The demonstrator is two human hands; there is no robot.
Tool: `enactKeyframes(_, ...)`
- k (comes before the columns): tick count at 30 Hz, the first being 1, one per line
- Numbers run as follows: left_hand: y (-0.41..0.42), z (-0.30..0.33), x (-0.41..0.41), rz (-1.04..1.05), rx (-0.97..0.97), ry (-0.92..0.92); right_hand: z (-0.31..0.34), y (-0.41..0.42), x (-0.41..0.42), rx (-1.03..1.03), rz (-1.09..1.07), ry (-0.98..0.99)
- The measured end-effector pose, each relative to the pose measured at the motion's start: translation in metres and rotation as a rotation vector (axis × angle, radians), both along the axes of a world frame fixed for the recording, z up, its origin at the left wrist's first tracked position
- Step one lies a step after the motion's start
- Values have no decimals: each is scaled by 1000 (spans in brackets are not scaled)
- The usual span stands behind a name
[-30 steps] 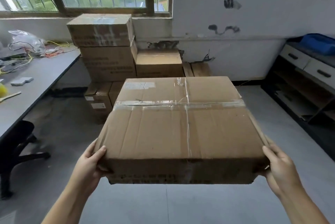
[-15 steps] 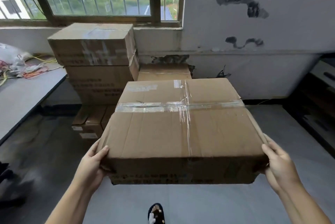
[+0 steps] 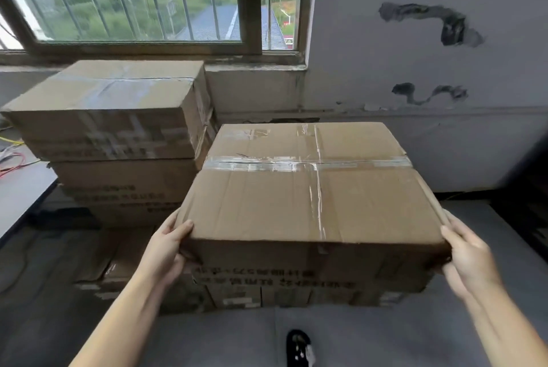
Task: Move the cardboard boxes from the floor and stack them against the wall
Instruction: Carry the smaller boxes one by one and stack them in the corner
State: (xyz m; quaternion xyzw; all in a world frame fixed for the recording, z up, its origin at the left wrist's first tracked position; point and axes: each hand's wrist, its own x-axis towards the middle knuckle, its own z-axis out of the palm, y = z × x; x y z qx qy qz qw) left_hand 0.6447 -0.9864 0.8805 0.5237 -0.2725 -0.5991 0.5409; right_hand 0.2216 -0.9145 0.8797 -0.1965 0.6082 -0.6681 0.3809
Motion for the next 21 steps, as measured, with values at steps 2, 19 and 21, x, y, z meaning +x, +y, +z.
enactKeyframes(2,-43,-3,-8,11,-7,28,-2,-50,-7,-16,30,-5)
enactKeyframes(19,-289,-83,-30,543,273,31,-102,-329,-3,288,176,-91)
enactKeyframes(21,-292,-98,-33,624,380,126,-108,-337,1,327,147,-85)
